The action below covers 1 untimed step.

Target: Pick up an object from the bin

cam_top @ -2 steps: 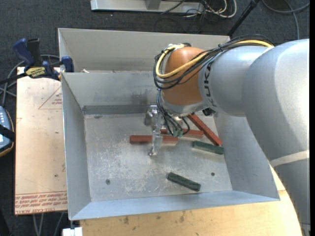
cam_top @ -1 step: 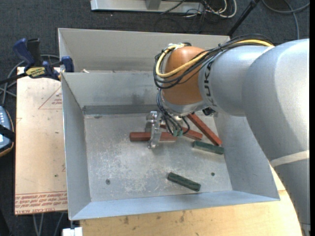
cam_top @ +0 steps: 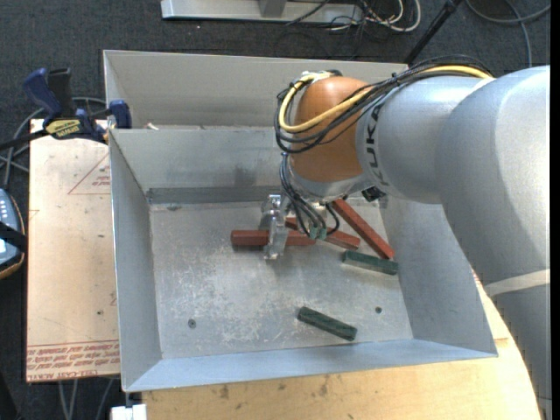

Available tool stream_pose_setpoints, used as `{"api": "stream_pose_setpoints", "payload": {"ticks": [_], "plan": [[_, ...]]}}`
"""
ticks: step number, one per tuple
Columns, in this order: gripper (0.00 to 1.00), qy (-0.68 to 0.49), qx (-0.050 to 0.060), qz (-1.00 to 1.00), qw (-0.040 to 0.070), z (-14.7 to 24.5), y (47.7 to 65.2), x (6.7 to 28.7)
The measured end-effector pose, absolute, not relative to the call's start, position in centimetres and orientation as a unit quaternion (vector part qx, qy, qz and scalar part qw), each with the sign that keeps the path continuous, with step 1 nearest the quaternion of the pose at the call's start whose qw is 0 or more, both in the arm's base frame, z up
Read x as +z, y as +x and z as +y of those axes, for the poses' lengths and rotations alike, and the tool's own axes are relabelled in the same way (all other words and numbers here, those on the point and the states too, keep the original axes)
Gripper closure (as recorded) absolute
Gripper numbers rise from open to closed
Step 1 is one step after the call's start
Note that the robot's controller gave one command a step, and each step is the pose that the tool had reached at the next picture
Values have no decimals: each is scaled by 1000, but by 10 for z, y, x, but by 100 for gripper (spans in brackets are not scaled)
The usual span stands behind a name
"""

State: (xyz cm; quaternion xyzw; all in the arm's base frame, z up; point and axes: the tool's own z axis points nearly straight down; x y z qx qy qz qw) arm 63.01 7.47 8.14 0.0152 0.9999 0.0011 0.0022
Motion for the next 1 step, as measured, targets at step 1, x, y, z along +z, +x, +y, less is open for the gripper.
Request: {"api": "stream_pose_setpoints", "payload": {"ticks": [1], "plan": [[100, 15, 1, 1000, 2, 75, 631, 100]]}}
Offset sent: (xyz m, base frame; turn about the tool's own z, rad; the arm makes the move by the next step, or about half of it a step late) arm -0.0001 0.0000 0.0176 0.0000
